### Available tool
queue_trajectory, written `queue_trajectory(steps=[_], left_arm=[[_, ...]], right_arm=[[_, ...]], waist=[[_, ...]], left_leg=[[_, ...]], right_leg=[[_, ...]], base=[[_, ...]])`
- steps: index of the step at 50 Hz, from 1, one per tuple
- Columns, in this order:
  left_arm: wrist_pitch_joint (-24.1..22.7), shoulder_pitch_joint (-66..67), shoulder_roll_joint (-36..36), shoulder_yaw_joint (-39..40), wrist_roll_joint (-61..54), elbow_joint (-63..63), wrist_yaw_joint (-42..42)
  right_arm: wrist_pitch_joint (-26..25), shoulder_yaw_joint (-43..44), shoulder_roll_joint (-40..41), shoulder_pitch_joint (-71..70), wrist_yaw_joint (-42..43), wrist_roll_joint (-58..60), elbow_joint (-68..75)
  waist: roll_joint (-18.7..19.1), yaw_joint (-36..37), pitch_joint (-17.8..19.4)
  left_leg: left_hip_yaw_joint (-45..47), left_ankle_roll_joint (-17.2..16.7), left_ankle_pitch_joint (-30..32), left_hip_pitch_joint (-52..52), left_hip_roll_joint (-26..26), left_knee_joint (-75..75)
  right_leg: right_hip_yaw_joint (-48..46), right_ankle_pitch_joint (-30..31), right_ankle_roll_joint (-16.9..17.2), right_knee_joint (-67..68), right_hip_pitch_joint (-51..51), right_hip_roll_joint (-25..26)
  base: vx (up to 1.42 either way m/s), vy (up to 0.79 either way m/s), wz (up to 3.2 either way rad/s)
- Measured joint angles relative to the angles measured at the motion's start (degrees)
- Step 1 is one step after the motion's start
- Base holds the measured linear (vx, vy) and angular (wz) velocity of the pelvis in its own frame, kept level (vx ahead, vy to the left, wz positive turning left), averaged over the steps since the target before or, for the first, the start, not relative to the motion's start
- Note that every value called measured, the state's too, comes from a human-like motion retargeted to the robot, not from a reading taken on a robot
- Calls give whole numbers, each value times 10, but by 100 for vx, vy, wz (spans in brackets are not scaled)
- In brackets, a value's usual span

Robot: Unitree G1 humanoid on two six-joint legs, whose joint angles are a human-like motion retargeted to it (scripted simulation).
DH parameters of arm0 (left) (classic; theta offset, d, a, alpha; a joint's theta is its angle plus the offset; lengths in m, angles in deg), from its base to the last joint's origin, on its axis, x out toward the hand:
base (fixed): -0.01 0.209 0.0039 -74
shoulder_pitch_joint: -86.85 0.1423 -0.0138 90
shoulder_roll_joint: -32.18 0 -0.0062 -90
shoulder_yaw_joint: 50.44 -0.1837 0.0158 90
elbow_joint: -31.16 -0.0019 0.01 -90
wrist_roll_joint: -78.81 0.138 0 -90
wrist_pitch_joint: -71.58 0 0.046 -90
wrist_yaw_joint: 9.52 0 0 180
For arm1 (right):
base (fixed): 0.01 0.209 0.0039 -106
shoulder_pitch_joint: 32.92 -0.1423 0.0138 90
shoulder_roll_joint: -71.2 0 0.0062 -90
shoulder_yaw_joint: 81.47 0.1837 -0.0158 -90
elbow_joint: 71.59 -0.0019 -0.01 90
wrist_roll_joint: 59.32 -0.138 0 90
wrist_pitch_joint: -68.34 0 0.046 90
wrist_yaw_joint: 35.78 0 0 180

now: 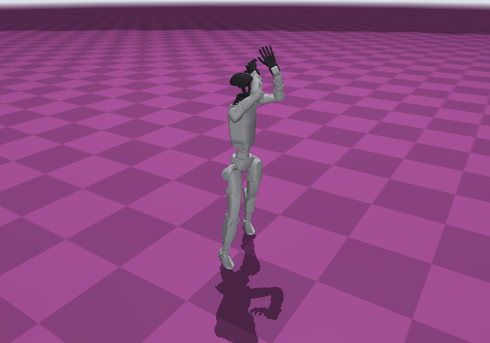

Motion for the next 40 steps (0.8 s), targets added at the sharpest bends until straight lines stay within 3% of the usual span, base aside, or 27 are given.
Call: queue_trajectory(steps=[3,5,7,8,9,10,11,13,15,17,20,23,26,30,32,36,40], left_arm=[[-68,44,64,37,-95,-61,29],[-138,49,97,30,-244,-142,103],[-155,6,118,-39,-471,-294,256],[-129,-31,129,-92,-594,-395,354],[-67,-71,147,-154,-684,-505,443],[13,-113,169,-220,-758,-621,528],[95,-143,211,-290,-782,-715,557],[207,-186,318,-397,-838,-859,518],[208,-198,439,-403,-894,-930,383],[164,-125,510,-326,-889,-897,351],[186,38,562,-232,-845,-810,409],[185,163,615,-241,-731,-795,403],[187,242,635,-217,-619,-782,388],[197,317,602,-208,-511,-720,436],[183,345,580,-225,-517,-695,447],[159,406,517,-262,-544,-656,476],[187,445,433,-267,-518,-633,540]], right_arm=[[-27,-53,22,2,-53,-31,77],[-68,-77,54,7,-94,-40,181],[-121,-81,84,32,-106,-45,335],[-147,-77,98,52,-99,-53,425],[-171,-63,107,78,-87,-68,511],[-193,-45,113,108,-72,-86,596],[-217,-24,103,142,-72,-117,646],[-267,15,67,211,-79,-162,692],[-291,34,16,292,-38,-165,656],[-283,35,-35,417,5,-152,565],[-298,70,-122,604,-84,-103,426],[-282,139,-216,788,-186,-33,294],[-245,206,-272,937,-173,-14,196],[-208,267,-322,1058,-139,-41,123],[-193,284,-322,1102,-106,-71,118],[-155,323,-288,1206,-81,-145,137],[-126,358,-243,1321,-80,-197,156]], waist=[[63,-100,18],[103,-177,74],[114,-260,151],[110,-298,189],[107,-332,219],[104,-364,247],[102,-392,273],[97,-445,324],[75,-500,369],[45,-563,379],[-13,-634,390],[-64,-642,391],[-90,-611,388],[-91,-554,382],[-89,-527,371],[-92,-473,325],[-87,-415,273]], left_leg=[[158,-38,-16,-15,-30,66],[251,-56,-19,-29,-50,128],[310,-66,-21,-50,-65,205],[332,-67,-24,-63,-69,247],[350,-64,-28,-82,-67,288],[367,-59,-32,-102,-63,327],[386,-51,-37,-122,-53,353],[425,-33,-42,-158,-33,382],[464,-25,-40,-186,-16,369],[489,-29,-26,-208,0,321],[502,-40,0,-209,34,233],[498,-55,31,-189,86,174],[512,-66,71,-165,130,160],[549,-62,42,-126,139,179],[556,-53,19,-110,127,184],[542,-38,2,-104,103,194],[501,-24,-6,-116,81,200]], right_leg=[[73,18,15,-61,5,24],[113,36,23,-85,11,28],[143,42,32,-95,25,20],[155,41,35,-99,33,14],[162,36,26,-100,38,11],[167,29,13,-99,42,8],[171,30,7,-102,44,4],[178,42,3,-110,45,-4],[186,56,25,-124,40,-16],[203,68,43,-140,23,-23],[242,82,62,-165,11,-15],[287,92,75,-195,19,8],[325,105,83,-230,36,26],[358,117,103,-260,60,23],[363,114,112,-261,71,13],[347,99,110,-243,84,-12],[285,86,88,-209,96,-33]], base=[[14,-7,-220],[3,1,-187],[-4,3,-127],[-7,5,-84],[-6,8,-58],[-5,10,-37],[-3,12,-26],[0,14,-21],[2,14,-34],[5,15,-72],[8,17,-144],[12,20,-193],[12,24,-174],[10,29,-105],[9,32,-36],[9,31,33],[11,29,95]])
